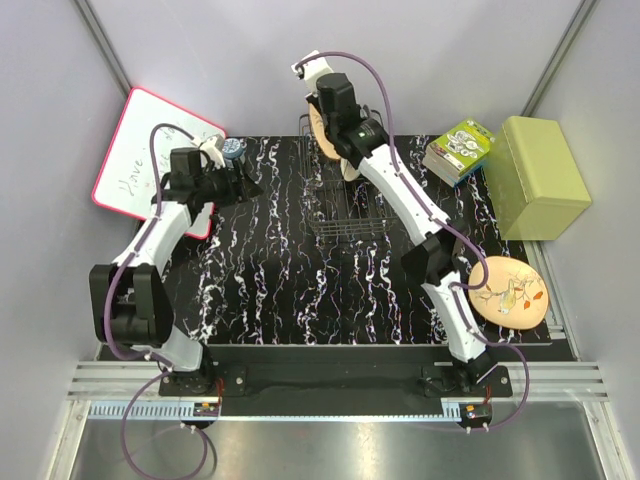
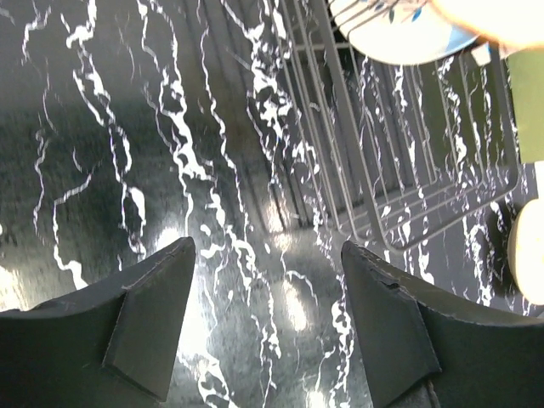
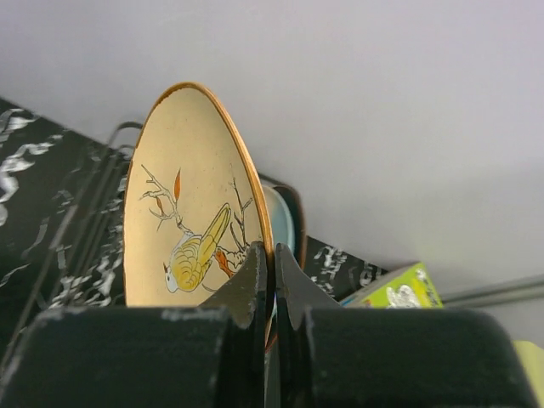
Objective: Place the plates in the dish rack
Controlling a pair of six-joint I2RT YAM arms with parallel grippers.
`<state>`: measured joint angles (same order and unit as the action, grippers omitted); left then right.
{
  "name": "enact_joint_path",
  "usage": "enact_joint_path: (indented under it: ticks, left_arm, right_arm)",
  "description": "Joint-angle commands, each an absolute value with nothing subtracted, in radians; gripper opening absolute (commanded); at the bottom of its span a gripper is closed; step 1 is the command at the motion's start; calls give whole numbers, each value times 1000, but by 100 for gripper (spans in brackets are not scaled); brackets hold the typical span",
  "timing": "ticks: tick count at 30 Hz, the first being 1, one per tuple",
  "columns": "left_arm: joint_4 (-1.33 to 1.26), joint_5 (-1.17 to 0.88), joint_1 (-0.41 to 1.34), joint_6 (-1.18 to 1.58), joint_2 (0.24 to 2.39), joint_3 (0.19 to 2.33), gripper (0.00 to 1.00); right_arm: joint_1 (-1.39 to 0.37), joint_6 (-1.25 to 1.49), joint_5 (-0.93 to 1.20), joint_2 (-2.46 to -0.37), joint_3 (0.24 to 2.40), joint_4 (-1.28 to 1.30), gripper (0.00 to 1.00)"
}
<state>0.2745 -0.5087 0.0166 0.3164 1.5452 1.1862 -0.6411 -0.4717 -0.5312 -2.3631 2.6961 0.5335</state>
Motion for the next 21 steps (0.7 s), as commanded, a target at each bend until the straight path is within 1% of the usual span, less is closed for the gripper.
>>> enact_joint_path:
  ticks: [1, 6, 18, 21]
  left_arm:
    - [250, -531, 8, 287, 1468, 1152, 75]
    - [230, -534, 2, 281, 1439, 1112, 75]
    - [219, -551, -23, 276, 1396, 1045, 75]
    - [218, -552, -29, 276, 1394, 1039, 76]
  right_arm:
    - [-664, -587, -738, -2352, 2780, 233, 0]
    - [-669, -607, -807, -2384, 2776, 210, 0]
    - [-667, -594, -828, -2428, 2721, 195, 0]
    - [-667, -594, -827, -2459, 2740, 195, 0]
